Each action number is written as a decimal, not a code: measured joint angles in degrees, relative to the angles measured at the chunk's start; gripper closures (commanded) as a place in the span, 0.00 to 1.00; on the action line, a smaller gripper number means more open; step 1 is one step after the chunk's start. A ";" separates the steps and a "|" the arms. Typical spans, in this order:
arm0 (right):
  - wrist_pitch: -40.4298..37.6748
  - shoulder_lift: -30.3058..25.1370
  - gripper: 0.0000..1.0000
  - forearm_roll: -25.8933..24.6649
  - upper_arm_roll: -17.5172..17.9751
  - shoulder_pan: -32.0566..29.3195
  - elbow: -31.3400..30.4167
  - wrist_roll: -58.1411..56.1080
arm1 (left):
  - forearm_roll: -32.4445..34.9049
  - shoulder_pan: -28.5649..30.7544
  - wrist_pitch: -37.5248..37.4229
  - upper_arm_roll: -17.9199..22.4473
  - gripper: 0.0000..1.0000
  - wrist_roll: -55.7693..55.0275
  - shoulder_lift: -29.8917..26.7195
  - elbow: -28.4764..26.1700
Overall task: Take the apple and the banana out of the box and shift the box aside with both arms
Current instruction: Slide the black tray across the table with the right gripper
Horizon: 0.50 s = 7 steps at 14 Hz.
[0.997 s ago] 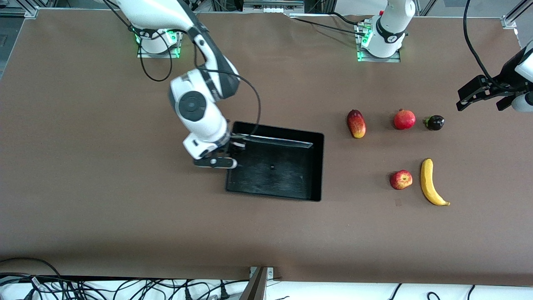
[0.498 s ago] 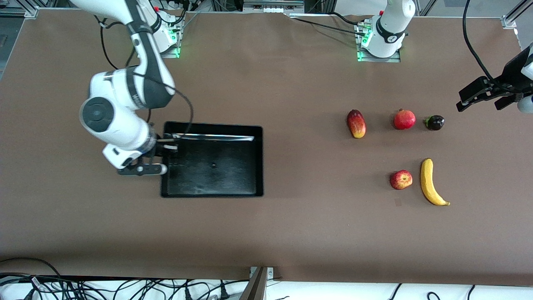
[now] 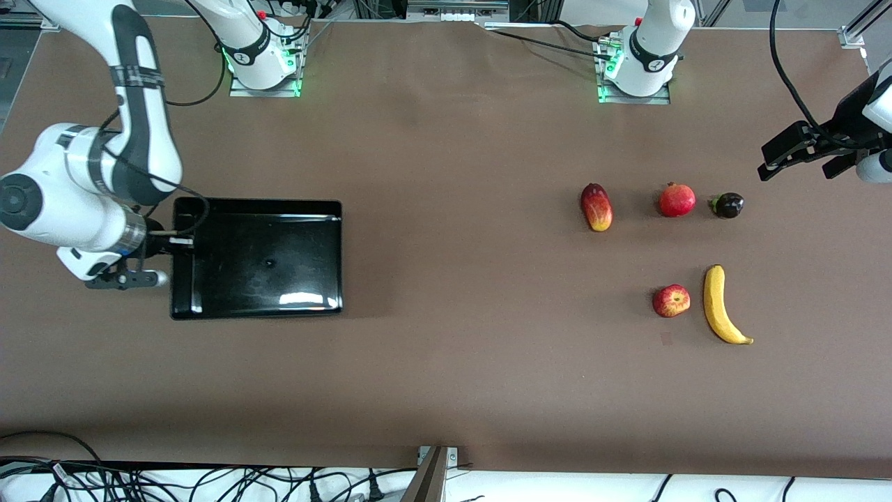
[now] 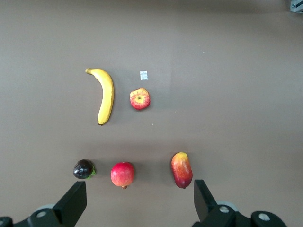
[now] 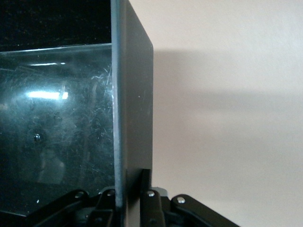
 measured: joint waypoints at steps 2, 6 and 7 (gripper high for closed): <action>2.43 -0.16 1.00 0.40 0.00 -2.01 -3.03 -1.93 | 0.00 0.01 -0.05 0.21 0.00 0.00 0.00 -0.06; 9.48 -0.16 0.71 0.83 0.02 -3.50 -10.13 -4.73 | 0.00 0.06 -0.12 0.84 0.00 -0.08 0.00 -0.24; 9.61 -0.16 0.05 0.87 0.08 -3.50 -10.90 -4.72 | 0.00 0.06 -0.12 0.85 0.00 -0.13 0.00 -0.26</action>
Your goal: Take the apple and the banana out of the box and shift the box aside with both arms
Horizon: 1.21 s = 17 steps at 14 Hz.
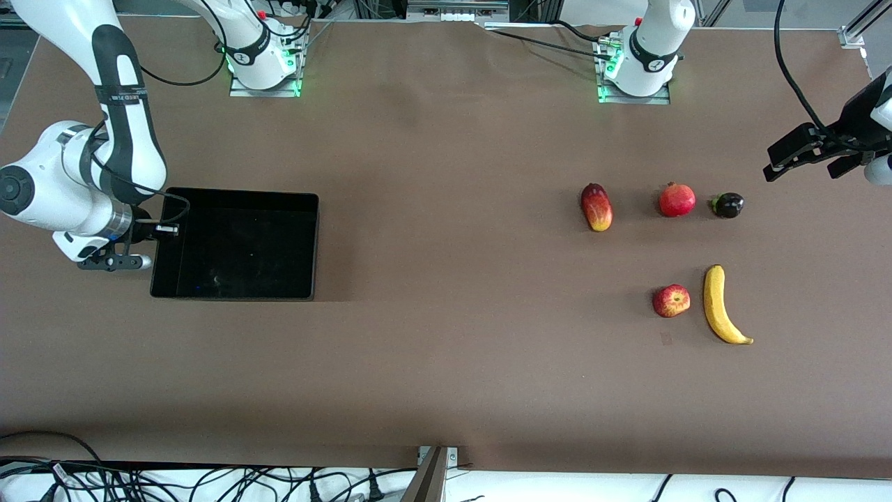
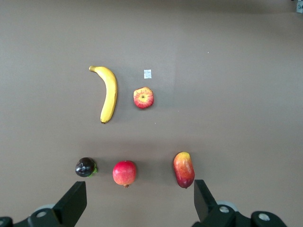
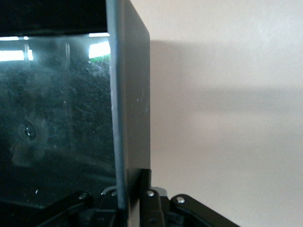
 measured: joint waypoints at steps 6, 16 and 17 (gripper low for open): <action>-5.18 -2.63 0.00 0.06 -0.06 -0.04 1.15 0.00 | 0.00 0.14 -0.05 0.09 0.00 -0.25 0.01 -0.33; -47.80 -7.61 0.00 -7.35 0.18 1.22 36.07 4.15 | 0.00 2.13 -0.05 0.47 0.00 -0.24 0.14 -0.72; -50.04 -7.62 0.00 -7.35 0.22 1.21 37.29 4.16 | 0.00 2.13 -0.05 0.45 0.00 -0.24 0.18 -0.72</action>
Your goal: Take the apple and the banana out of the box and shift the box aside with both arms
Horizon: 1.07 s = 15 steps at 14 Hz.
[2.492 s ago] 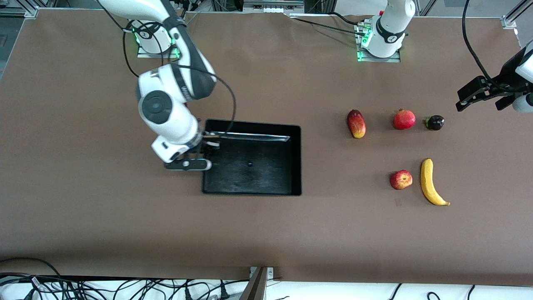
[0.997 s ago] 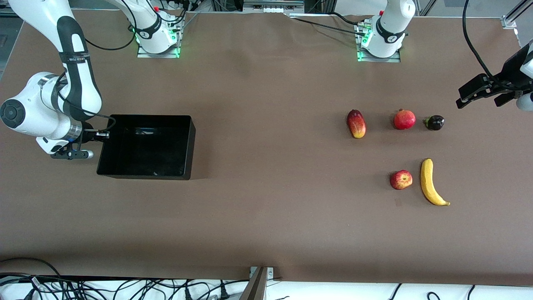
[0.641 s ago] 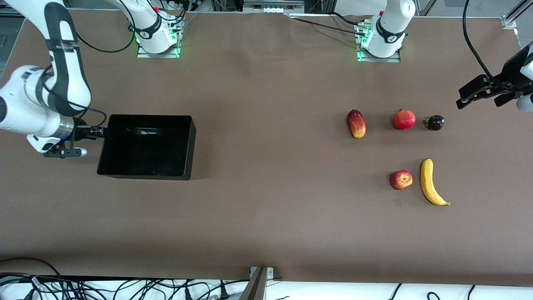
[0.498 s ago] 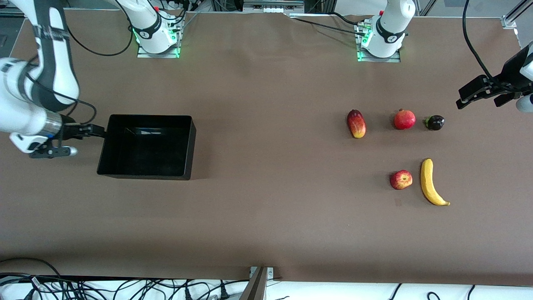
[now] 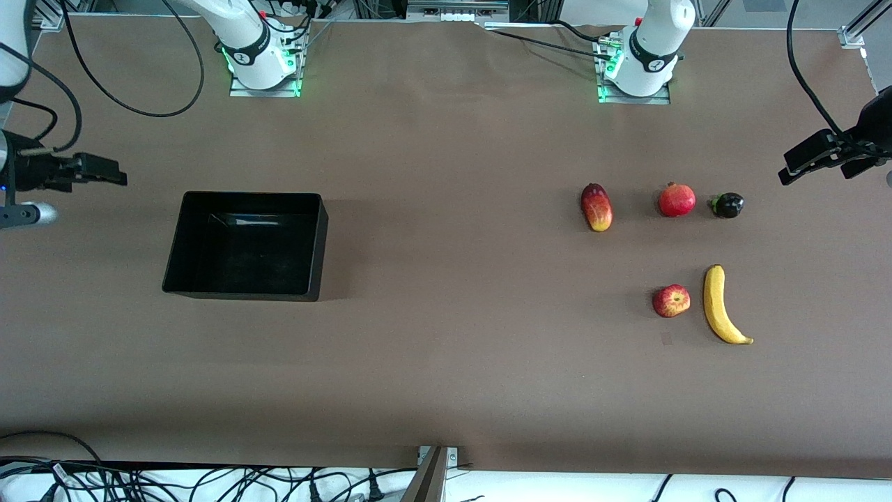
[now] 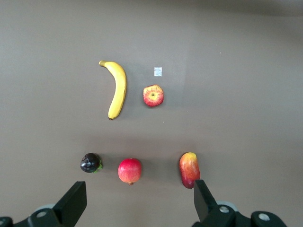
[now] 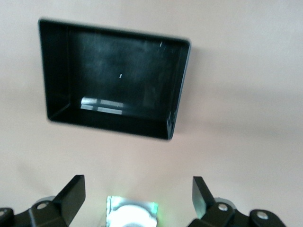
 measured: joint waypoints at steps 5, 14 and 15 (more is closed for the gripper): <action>2.19 -1.49 0.00 -8.11 15.07 -9.78 0.65 2.43 | 0.00 0.00 0.00 -0.01 0.00 0.00 0.02 0.00; 16.05 -16.27 0.00 -9.65 30.76 -28.18 -15.19 5.85 | 0.00 0.00 0.00 -0.01 0.00 0.00 0.10 0.00; 16.10 -16.85 0.00 -9.65 30.82 -28.40 -15.20 5.85 | 0.00 0.00 0.00 -0.01 0.00 0.00 0.11 0.00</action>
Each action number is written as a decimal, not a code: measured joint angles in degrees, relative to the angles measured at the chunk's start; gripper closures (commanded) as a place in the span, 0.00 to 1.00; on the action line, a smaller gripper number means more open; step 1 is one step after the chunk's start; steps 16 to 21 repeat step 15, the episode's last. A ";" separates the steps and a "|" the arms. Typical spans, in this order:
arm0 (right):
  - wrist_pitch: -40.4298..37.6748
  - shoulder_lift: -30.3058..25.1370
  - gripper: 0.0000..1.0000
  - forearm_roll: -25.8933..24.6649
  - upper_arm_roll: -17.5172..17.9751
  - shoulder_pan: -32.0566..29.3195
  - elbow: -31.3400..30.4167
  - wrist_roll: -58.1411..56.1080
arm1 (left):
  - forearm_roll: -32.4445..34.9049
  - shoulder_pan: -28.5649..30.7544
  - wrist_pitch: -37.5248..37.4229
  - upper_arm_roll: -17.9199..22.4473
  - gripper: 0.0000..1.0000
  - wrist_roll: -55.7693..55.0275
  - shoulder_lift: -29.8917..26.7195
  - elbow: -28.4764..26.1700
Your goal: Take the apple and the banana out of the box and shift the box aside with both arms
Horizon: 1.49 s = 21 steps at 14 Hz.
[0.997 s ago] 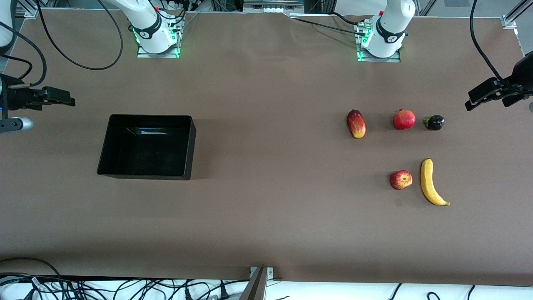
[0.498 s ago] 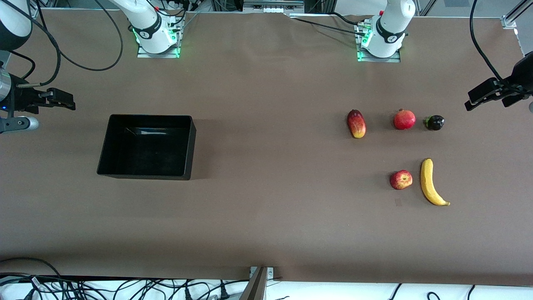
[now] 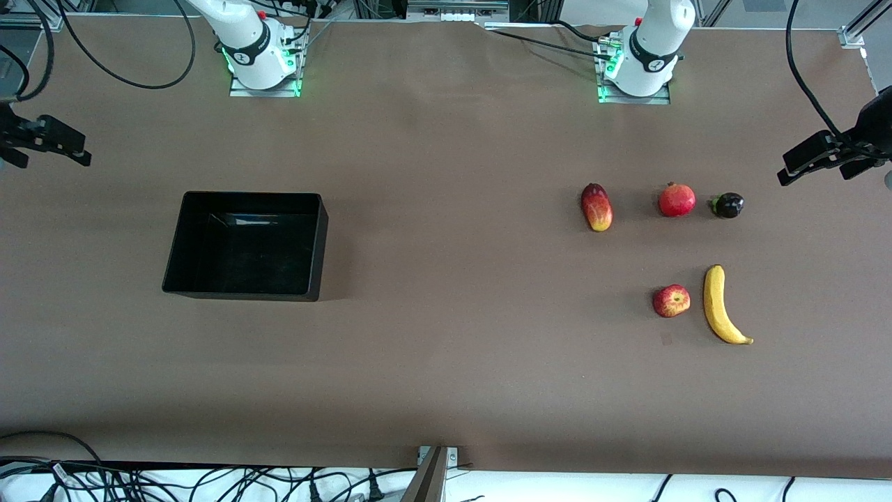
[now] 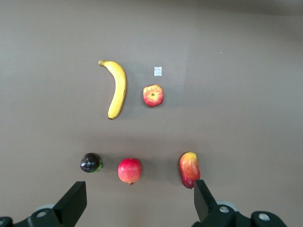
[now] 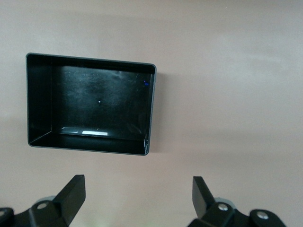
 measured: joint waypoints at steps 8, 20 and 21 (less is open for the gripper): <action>-0.76 0.65 0.00 -1.14 2.67 -0.20 1.01 0.00 | 0.00 0.00 0.00 -0.36 0.00 -0.06 0.02 0.00; -1.01 1.42 0.00 -2.04 5.07 -0.73 2.22 0.61 | 0.00 0.00 0.00 -0.40 0.00 -0.40 0.02 0.00; -1.01 1.42 0.00 -2.04 5.07 -0.73 2.22 0.61 | 0.00 0.00 0.00 -0.40 0.00 -0.40 0.02 0.00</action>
